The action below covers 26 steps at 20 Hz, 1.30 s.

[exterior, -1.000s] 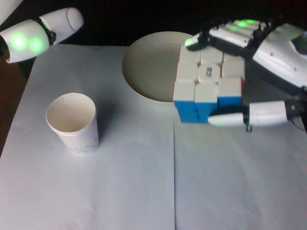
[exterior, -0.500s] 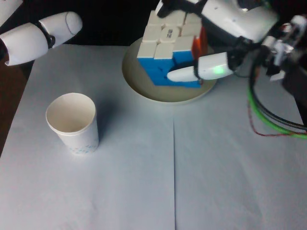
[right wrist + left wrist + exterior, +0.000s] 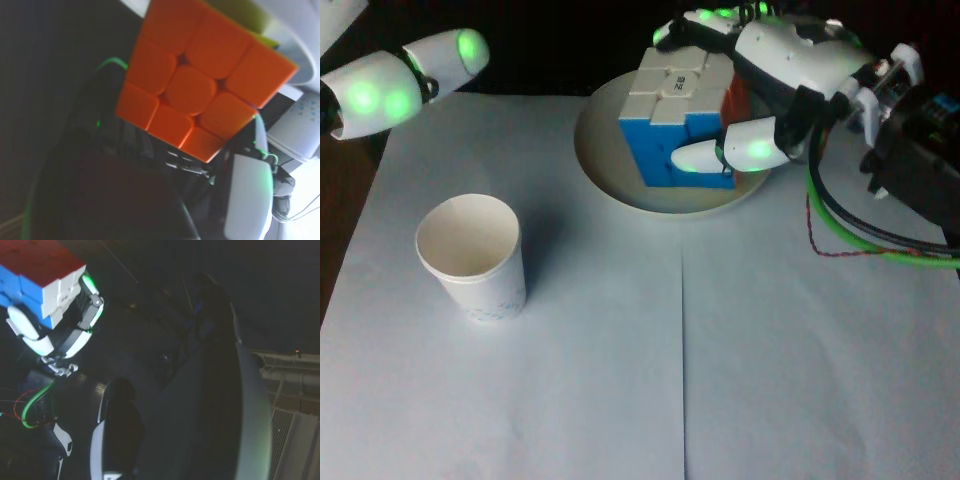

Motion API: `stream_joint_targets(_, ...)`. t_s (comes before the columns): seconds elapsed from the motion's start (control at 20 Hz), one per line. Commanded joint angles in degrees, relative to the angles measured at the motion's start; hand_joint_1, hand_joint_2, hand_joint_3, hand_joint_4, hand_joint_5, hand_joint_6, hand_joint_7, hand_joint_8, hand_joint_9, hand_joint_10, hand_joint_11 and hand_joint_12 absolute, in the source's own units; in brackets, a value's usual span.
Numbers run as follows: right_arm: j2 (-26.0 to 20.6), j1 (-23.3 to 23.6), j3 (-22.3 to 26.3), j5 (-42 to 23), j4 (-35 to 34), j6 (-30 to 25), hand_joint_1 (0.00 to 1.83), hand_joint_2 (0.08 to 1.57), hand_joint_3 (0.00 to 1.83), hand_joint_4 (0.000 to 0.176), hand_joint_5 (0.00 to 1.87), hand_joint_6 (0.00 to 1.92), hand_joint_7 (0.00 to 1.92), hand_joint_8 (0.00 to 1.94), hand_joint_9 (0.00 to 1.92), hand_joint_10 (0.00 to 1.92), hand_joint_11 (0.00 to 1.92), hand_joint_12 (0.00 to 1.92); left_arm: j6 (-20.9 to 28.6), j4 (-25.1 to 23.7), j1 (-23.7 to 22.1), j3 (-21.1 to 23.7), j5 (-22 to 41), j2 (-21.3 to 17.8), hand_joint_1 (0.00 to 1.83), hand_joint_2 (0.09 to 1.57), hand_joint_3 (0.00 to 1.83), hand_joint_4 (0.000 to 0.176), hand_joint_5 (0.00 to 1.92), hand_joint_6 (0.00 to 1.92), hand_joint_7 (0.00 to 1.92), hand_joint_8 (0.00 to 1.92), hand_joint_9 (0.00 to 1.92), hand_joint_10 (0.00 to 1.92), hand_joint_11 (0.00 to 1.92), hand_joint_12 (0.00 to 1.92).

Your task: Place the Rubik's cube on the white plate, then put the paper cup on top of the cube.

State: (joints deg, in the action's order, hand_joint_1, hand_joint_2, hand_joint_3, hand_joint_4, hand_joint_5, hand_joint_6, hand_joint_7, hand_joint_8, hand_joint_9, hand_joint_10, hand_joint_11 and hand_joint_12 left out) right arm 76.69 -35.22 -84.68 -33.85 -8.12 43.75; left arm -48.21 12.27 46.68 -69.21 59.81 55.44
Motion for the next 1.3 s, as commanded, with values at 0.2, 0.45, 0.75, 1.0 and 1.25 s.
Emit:
stream_joint_targets(0.2,-0.4,-0.4,0.5,-7.7,-1.2,-0.3,0.51,1.19,0.0,0.129,0.0,0.0,0.0,0.0,0.04,0.06,0.0,0.65,0.5,0.4,-0.4,-0.1,7.8,0.1,0.12,1.29,0.0,0.075,0.03,0.0,0.0,0.0,0.0,0.0,0.0,0.28)
stream_joint_targets(0.45,-3.8,-0.4,4.8,-9.1,-1.2,3.2,0.5,1.15,0.0,0.169,0.0,0.0,0.0,0.0,0.0,0.0,0.0,0.0,0.6,0.7,-0.1,0.0,8.0,0.0,0.18,1.3,0.0,0.069,0.02,0.0,0.0,0.0,0.0,0.0,0.0,0.32)
stream_joint_targets(0.75,-14.8,-2.6,17.6,-20.4,-1.0,11.3,0.47,1.12,0.0,0.153,0.0,0.0,0.0,0.0,0.0,0.0,0.0,0.0,0.6,1.3,1.0,0.7,8.9,-1.0,0.21,1.24,0.0,0.098,0.01,0.0,0.0,0.0,0.0,0.0,0.0,0.34)
stream_joint_targets(1.0,-22.5,-13.1,26.3,-31.7,-0.3,11.3,0.72,1.26,0.0,0.0,0.2,0.4,0.25,0.57,0.04,1.28,0.0,1.69,0.5,0.8,2.4,2.4,9.3,-2.5,0.44,1.16,0.0,0.049,0.06,0.01,0.0,0.0,0.0,0.0,0.0,0.15)
stream_joint_targets(1.25,-26.3,-20.5,31.0,-34.2,-1.1,11.3,0.9,1.28,0.0,0.0,0.11,1.13,0.32,1.12,0.28,1.21,0.0,1.54,0.5,-2.0,6.1,6.3,11.1,-5.5,0.6,1.05,0.0,0.114,0.06,0.0,0.05,0.0,0.01,0.0,0.0,0.26)
